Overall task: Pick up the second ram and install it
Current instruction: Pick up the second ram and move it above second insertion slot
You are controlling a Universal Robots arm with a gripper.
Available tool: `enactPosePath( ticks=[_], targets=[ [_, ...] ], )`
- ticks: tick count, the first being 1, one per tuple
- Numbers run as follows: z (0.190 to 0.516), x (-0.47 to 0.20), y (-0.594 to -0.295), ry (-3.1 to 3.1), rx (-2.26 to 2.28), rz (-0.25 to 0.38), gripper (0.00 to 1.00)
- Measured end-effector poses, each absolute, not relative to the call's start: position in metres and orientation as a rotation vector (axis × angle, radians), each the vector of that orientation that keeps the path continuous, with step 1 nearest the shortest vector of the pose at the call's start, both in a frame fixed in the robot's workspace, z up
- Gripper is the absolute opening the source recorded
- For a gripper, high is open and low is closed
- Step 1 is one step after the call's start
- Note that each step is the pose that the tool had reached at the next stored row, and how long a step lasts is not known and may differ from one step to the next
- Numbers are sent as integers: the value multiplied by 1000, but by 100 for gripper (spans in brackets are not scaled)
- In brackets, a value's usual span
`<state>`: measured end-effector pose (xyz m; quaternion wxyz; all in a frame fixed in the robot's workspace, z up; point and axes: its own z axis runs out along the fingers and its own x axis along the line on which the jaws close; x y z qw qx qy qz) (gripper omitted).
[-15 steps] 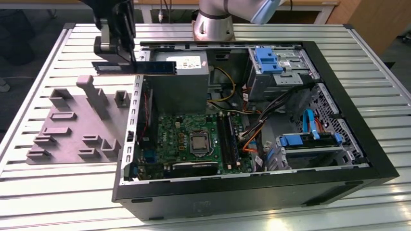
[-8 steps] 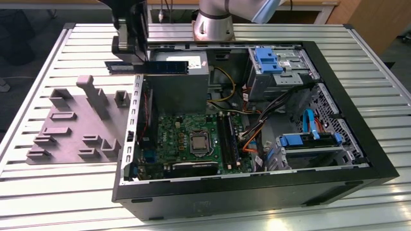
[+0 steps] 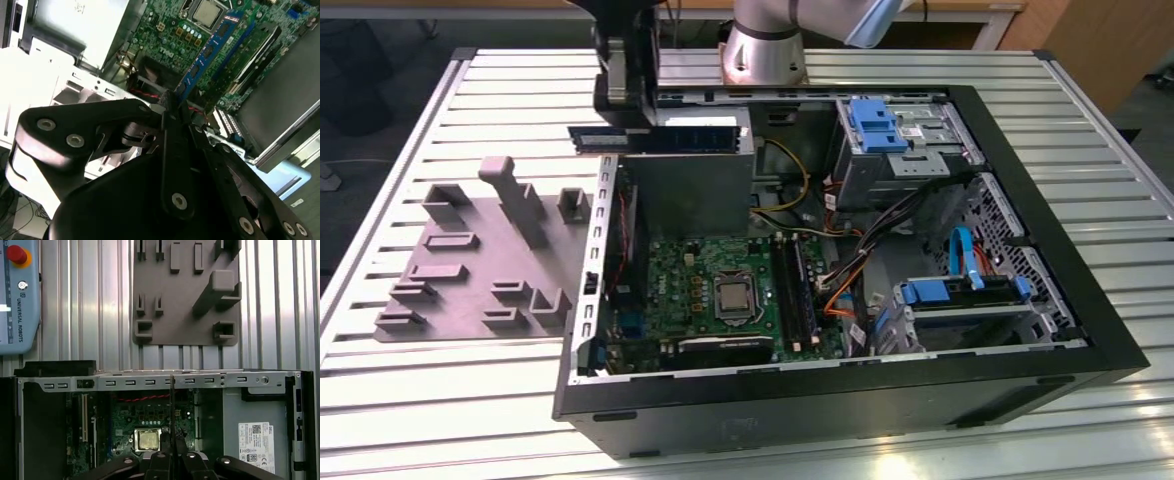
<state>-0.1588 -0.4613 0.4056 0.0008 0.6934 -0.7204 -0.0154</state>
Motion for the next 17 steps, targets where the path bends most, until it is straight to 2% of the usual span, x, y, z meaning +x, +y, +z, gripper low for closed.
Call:
enactPosePath(
  ticks=[17],
  targets=[
    [406, -109, -461, -2262, 2177, -48, 14]
  ],
)
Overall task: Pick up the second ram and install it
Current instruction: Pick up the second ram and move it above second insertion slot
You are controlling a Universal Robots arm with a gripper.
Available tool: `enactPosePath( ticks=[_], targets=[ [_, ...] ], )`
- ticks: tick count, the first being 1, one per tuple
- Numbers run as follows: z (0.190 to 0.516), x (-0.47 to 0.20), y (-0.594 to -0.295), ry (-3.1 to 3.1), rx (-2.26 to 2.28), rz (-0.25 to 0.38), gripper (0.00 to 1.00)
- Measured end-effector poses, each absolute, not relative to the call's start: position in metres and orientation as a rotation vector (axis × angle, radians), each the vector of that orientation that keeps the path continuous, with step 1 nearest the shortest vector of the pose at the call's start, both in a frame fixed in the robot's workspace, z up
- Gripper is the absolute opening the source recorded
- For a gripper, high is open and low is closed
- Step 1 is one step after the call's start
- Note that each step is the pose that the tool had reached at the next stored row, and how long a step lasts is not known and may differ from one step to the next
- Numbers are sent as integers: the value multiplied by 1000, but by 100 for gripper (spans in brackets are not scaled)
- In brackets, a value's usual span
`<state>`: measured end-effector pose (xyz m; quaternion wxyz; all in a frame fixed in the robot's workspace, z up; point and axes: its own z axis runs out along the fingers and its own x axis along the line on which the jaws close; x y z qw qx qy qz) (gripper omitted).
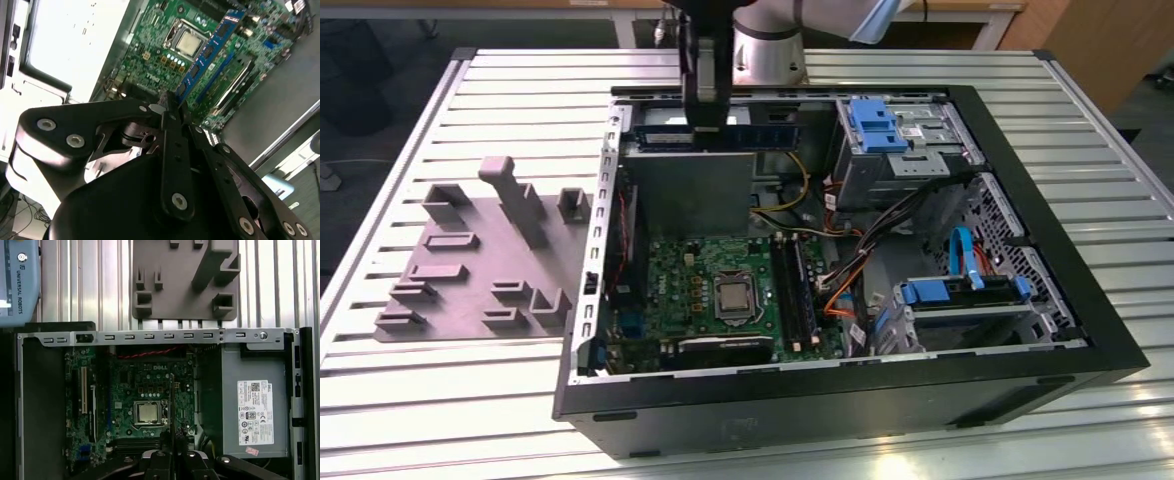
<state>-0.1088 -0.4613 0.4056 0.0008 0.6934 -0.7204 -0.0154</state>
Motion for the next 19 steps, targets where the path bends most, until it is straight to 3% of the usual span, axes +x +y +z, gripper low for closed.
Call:
enactPosePath(
  ticks=[19],
  targets=[
    [406, -46, -461, -2262, 2177, -48, 14]
  ],
)
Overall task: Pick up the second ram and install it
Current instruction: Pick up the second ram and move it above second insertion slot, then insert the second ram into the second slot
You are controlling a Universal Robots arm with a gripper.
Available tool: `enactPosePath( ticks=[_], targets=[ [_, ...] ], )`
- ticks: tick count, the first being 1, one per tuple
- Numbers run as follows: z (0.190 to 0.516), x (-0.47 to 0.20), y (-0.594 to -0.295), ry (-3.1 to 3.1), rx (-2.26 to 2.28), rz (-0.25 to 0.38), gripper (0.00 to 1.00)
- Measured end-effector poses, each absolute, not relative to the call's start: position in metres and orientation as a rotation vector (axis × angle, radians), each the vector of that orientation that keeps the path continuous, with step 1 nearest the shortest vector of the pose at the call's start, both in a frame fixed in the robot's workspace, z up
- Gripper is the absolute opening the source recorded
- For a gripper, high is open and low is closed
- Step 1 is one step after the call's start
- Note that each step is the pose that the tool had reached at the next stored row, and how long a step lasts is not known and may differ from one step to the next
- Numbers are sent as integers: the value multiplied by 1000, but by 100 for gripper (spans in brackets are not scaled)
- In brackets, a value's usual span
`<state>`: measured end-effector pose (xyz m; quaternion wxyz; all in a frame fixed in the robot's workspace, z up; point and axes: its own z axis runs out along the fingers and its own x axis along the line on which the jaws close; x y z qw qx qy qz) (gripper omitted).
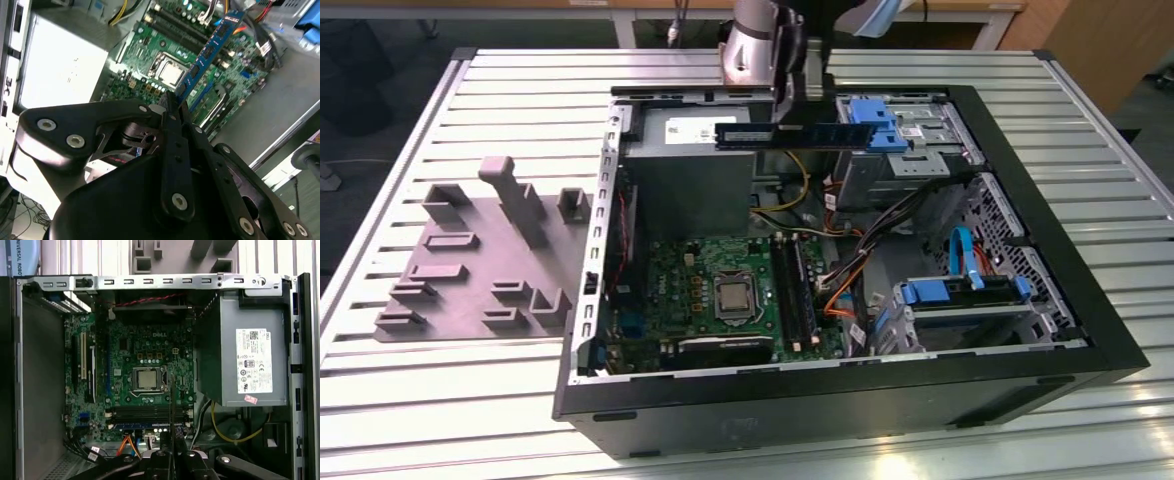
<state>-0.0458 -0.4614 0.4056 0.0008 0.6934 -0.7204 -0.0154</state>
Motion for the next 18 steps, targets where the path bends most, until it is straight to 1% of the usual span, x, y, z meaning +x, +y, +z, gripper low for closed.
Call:
enactPosePath(
  ticks=[4, 18],
  targets=[
    [406, -37, -461, -2262, 2177, -48, 14],
    [406, -36, -461, -2264, 2175, -48, 14]
  ],
)
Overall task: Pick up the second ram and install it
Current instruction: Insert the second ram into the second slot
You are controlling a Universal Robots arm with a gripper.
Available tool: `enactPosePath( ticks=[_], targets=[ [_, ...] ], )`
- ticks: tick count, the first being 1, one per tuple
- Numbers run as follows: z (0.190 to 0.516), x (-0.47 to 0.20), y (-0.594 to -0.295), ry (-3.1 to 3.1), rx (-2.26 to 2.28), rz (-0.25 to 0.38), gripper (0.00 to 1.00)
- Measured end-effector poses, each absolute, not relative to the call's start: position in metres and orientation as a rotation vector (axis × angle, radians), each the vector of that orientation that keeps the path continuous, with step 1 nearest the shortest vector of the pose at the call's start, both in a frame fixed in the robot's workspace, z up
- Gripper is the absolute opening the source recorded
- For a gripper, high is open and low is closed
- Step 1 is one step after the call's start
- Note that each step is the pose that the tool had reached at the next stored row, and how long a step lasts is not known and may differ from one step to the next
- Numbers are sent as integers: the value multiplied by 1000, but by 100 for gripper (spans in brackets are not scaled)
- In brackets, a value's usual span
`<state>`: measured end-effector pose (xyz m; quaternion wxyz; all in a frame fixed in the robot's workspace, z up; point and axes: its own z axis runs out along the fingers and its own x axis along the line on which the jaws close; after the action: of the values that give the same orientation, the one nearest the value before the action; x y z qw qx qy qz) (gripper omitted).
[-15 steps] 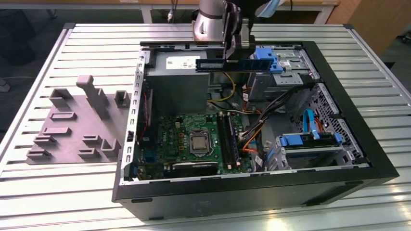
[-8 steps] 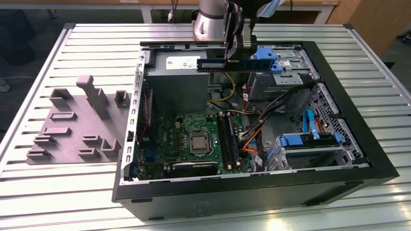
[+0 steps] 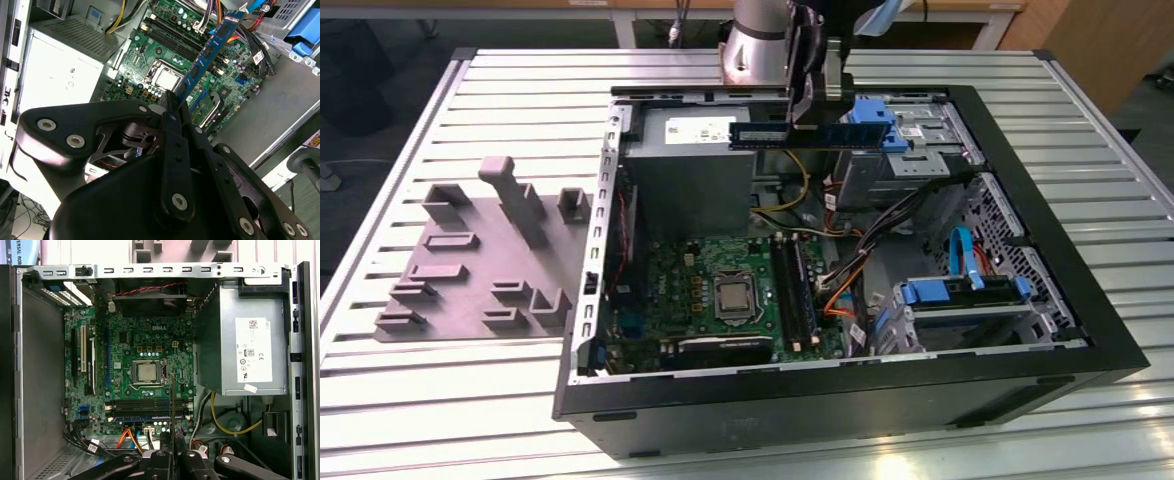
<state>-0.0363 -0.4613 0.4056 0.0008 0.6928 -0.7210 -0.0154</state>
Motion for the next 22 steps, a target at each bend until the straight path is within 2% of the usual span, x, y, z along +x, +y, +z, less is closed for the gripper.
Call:
enactPosePath(
  ticks=[22],
  targets=[
    [400, -36, -461, -2639, 1712, -48, 14]
  ],
)
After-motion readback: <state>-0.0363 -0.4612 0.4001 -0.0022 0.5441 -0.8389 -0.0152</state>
